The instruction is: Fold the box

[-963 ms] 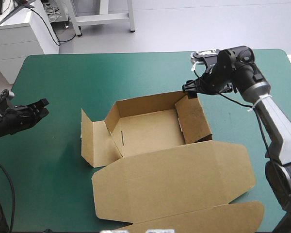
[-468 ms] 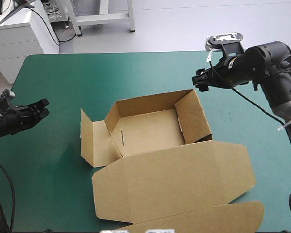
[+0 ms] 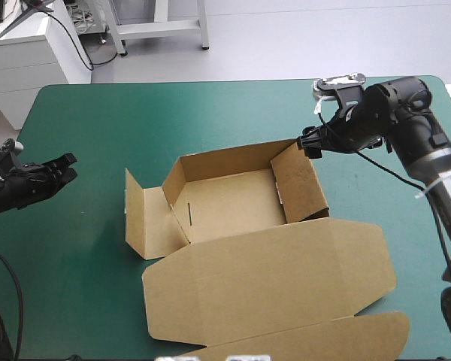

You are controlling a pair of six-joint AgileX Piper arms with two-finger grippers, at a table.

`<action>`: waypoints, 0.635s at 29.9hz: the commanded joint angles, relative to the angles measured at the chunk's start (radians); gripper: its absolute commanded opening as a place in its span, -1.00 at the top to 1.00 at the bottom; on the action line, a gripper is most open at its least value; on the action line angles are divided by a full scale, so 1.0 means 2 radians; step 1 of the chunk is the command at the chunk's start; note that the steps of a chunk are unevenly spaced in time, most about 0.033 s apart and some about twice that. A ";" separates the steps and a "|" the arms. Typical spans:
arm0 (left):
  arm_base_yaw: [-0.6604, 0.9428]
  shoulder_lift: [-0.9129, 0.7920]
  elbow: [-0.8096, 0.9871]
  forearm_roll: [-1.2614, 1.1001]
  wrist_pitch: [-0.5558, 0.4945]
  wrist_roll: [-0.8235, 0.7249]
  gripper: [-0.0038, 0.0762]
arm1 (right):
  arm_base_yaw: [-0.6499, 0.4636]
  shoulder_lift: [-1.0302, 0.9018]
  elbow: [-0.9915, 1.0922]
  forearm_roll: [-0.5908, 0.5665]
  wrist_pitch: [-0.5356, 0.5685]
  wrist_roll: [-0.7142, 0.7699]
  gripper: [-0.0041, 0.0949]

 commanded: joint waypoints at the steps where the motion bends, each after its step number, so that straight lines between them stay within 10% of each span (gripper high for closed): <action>1: 0.000 -0.014 -0.012 -0.024 -0.003 -0.003 0.92 | 0.000 0.025 -0.009 -0.005 -0.002 -0.007 -0.73; 19: 0.000 -0.014 -0.012 -0.024 -0.008 0.004 0.92 | 0.000 0.103 0.024 0.034 0.001 -0.030 -0.73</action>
